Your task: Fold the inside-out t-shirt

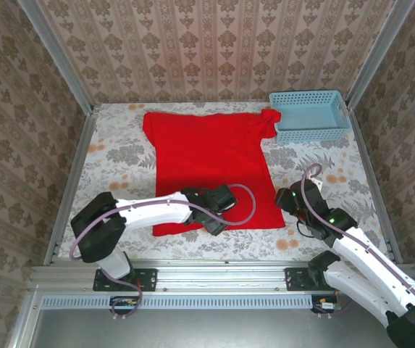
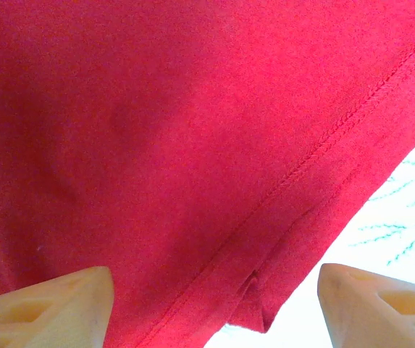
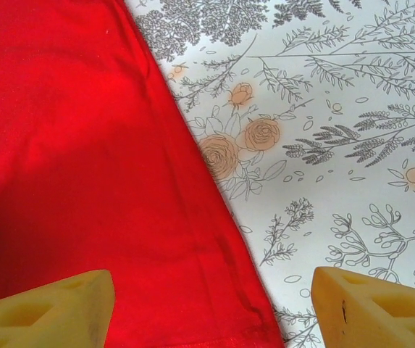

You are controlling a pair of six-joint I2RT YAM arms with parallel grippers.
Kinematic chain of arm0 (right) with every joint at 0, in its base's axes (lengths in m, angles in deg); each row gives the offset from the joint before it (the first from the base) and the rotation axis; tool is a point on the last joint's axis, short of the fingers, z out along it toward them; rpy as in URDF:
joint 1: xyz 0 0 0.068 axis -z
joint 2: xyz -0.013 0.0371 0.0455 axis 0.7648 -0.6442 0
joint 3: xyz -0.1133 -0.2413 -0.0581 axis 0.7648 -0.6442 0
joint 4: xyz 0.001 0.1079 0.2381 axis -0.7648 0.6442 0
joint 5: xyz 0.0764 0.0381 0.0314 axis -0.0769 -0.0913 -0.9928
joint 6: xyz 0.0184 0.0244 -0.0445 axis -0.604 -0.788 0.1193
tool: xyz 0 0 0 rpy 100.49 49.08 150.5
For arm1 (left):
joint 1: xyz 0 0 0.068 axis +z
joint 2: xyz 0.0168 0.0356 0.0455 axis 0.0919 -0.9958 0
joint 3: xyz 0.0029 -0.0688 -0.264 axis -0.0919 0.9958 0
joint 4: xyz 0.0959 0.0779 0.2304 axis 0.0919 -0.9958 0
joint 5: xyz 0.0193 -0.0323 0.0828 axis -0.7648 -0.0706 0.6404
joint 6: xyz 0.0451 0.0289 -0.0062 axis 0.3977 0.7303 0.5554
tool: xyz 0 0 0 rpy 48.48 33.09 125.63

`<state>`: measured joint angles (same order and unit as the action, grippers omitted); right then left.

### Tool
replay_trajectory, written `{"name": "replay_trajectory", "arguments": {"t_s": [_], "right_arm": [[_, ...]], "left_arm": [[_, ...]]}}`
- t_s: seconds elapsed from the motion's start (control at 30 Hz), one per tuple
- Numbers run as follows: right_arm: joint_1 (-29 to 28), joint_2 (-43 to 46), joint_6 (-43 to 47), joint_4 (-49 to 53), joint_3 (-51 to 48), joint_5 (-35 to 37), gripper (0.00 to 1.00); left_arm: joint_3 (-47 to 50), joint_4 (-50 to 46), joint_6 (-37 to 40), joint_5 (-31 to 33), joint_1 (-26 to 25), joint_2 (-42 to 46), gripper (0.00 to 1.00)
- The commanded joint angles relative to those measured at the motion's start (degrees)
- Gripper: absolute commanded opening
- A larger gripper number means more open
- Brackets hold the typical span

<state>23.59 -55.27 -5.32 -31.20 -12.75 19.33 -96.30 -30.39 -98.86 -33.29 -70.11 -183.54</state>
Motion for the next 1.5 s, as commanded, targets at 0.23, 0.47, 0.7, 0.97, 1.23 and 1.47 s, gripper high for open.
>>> {"name": "replay_trajectory", "arguments": {"t_s": [0.23, 0.47, 0.7, 0.97, 1.23, 1.47], "right_arm": [[0.20, 0.59, -1.20, 1.37, -1.45, 1.67, 0.74], [0.18, 0.56, -1.42, 0.36, -2.06, 1.11, 0.75], [0.20, 0.21, -1.31, -0.66, -2.60, 0.22, 0.75], [0.20, -0.12, -1.19, -1.31, -3.08, -0.02, 0.76], [0.20, -0.99, -1.13, -1.56, -3.12, -0.36, 0.76], [0.20, -1.38, -0.99, -1.71, -3.05, -0.49, 0.76]], "left_arm": [[-3.32, -5.24, 2.88, 2.69, -0.46, -5.91, 0.73], [-3.23, -4.47, 0.94, 6.02, -0.13, -7.76, 0.70], [-2.88, -3.64, -0.77, 8.58, 1.41, -6.67, 0.63], [-3.22, -2.92, -0.98, 7.72, 1.79, -5.30, 0.58], [-2.94, -2.10, -1.33, 5.78, 1.37, -2.59, 0.56], [-3.23, -2.76, -1.33, 8.53, 1.55, -3.81, 0.52]]}}
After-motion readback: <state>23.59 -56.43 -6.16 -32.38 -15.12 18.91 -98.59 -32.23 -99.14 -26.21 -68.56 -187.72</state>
